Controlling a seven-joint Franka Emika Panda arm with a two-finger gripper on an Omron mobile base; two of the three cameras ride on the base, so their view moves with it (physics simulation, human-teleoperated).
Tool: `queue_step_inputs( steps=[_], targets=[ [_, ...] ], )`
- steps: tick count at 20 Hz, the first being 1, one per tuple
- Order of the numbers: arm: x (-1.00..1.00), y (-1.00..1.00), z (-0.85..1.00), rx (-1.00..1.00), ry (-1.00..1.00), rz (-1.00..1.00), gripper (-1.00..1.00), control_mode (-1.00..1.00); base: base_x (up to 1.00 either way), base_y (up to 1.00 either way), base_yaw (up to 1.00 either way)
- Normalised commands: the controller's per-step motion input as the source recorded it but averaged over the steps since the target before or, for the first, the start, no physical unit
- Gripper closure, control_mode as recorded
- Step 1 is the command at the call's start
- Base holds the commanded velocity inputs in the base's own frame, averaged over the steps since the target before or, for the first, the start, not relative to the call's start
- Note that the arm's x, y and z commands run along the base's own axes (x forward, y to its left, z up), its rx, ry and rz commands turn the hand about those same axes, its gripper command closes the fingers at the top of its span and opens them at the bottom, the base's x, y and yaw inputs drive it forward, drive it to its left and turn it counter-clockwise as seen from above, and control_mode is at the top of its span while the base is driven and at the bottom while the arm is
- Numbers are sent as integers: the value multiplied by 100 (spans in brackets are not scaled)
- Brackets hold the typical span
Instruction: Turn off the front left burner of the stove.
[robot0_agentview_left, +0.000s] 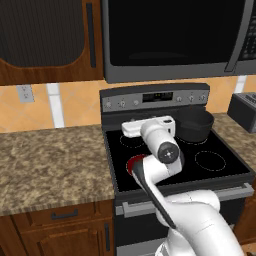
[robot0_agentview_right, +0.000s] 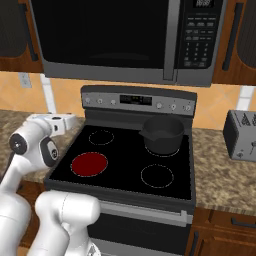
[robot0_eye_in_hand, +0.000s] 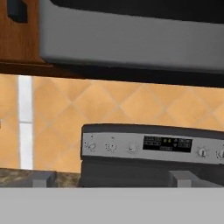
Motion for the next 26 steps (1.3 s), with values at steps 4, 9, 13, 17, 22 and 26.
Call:
queue_step_inputs(
  steps=[4,9,13,17,22,26],
  targets=[
    [56,19,0,-3,4,0,-100,-100,0,0,0],
    [60,0,0,-3,13,1,-100,-100,0,0,0],
    [55,0,0,-7,13,4,-100,-100,0,0,0],
    [31,1,0,-17,8,8,-100,-100,0,0,0],
    [4,13,0,-29,3,7,-100,-100,0,0,0],
    [0,34,0,-34,3,1,-100,-100,0,0,0]
  ],
)
